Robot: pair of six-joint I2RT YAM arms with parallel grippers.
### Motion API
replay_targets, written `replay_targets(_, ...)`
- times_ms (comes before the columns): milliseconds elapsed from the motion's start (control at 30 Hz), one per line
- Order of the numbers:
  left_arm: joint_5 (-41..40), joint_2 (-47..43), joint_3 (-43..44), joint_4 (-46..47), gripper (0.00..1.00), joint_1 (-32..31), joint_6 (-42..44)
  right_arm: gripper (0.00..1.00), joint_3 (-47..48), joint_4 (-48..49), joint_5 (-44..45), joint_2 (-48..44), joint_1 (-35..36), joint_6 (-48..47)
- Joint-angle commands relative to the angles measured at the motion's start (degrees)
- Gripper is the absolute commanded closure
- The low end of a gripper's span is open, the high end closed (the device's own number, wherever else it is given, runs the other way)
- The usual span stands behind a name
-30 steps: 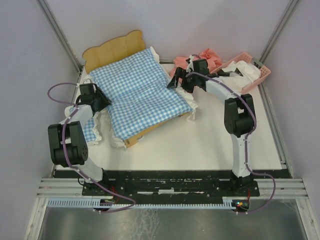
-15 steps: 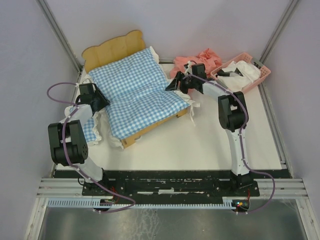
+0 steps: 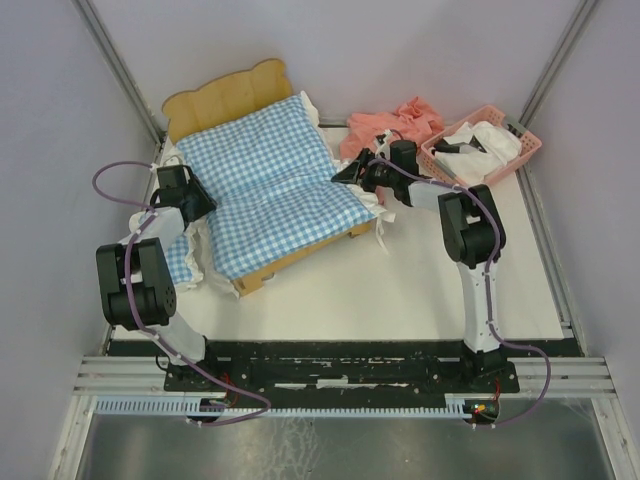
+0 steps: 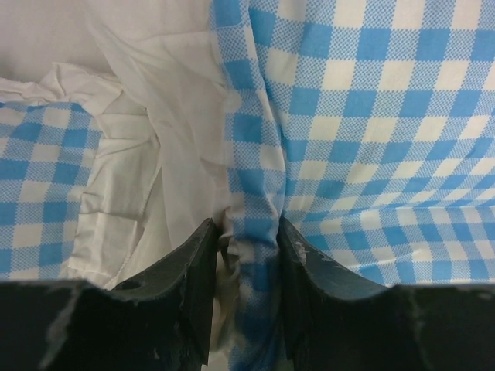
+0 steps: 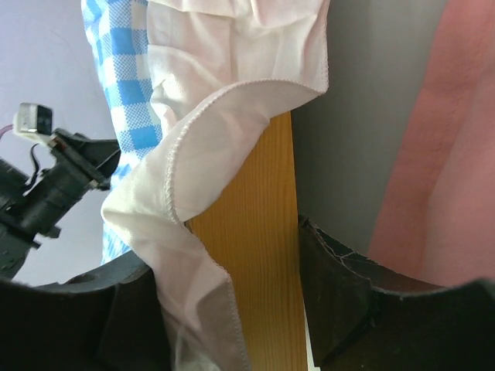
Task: Set up the pet bed
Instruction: Adjust the bed frame at the center of the board.
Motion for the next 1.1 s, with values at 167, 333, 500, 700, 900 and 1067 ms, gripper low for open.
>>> replay_targets(167,13.5,0.7,0.5,-1.1,0.60,-4.0,1.3,0.47,-3.9,19.6,-12.4,-15.5,7.0,12.5)
replay_targets(333,15.8,-0.4,0.9,-1.0,0.60,-4.1,2.7,0.47,-9.1,17.3,-10.8,-19.5,7.3,9.9)
replay_targets(500,18.2,-1.2,0.9,0.2,0.60,-4.3,2.9,0.47,-21.7,10.9,-7.0,-26.4,8.3,0.1)
replay_targets(700,20.8,-1.0,0.2,3.2,0.60,-6.7,2.2,0.47,-35.1,7.1,-1.1,-32.7,9.6,-6.0)
replay_targets(900,21.9,0.0,0.7,8.4,0.60,-10.9,0.8,0.45,-46.6,-0.4,9.3,-43.7,10.6,-13.4)
replay_targets(1067,20.6,4.4,4.2,12.2,0.60,-14.2,-1.0,0.43,-56.2,-0.6,18.4,-52.1,11.0,-12.4)
